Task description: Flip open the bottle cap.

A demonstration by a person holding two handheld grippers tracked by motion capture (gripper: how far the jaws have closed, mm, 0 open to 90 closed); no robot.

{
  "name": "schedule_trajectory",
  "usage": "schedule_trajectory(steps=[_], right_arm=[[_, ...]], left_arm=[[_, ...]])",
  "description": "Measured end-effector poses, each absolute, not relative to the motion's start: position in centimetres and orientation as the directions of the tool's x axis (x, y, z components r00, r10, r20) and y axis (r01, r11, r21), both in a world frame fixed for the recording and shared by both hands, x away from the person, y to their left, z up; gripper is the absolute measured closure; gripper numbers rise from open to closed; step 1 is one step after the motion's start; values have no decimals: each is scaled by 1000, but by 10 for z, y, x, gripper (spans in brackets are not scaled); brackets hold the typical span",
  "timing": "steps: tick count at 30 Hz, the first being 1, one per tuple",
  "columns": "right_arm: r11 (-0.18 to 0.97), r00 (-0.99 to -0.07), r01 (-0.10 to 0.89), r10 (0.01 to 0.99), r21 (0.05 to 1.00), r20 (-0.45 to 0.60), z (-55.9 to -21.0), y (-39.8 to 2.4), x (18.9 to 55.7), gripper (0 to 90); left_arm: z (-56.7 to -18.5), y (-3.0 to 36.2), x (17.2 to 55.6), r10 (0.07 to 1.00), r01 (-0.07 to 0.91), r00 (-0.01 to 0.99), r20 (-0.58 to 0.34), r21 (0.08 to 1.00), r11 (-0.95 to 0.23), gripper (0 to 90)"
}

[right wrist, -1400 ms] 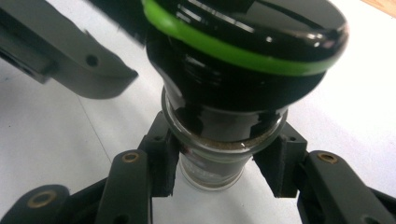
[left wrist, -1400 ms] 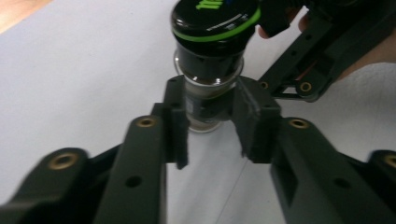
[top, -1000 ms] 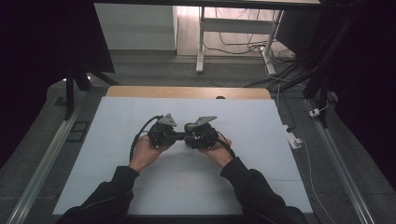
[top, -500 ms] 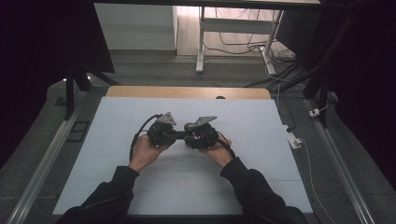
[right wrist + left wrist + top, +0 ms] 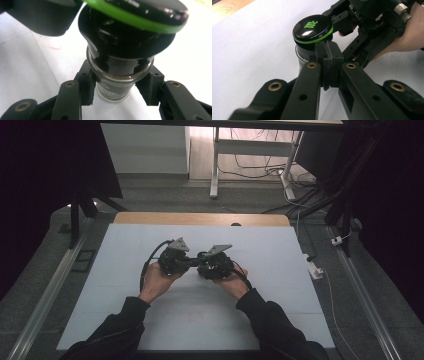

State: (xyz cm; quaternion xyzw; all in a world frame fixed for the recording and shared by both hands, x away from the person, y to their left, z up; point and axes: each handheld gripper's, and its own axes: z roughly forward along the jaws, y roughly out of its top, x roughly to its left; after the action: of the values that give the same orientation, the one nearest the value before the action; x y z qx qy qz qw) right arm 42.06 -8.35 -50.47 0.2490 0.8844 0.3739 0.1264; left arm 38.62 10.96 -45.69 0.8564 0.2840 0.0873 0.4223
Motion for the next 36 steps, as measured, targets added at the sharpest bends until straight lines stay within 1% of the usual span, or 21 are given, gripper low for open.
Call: schedule_trajectory(steps=[17,26,33,36], right_arm=[[598,-846,342,532,725,-40,-505,-84,421,524],[605,-849,336,526,722,-46,-504,-84,421,523],[606,-848,335,527,722,-49,-504,-83,421,521],[607,-846,346,532,716,-42,-504,-83,421,508]], left_arm=[[-444,113,399,596,423,797,-102,798,-429,890],[-448,116,414,632,461,765,-121,788,-408,890],[-448,118,411,623,452,774,-112,787,-420,886],[-447,118,409,616,447,780,-109,786,-426,854]])
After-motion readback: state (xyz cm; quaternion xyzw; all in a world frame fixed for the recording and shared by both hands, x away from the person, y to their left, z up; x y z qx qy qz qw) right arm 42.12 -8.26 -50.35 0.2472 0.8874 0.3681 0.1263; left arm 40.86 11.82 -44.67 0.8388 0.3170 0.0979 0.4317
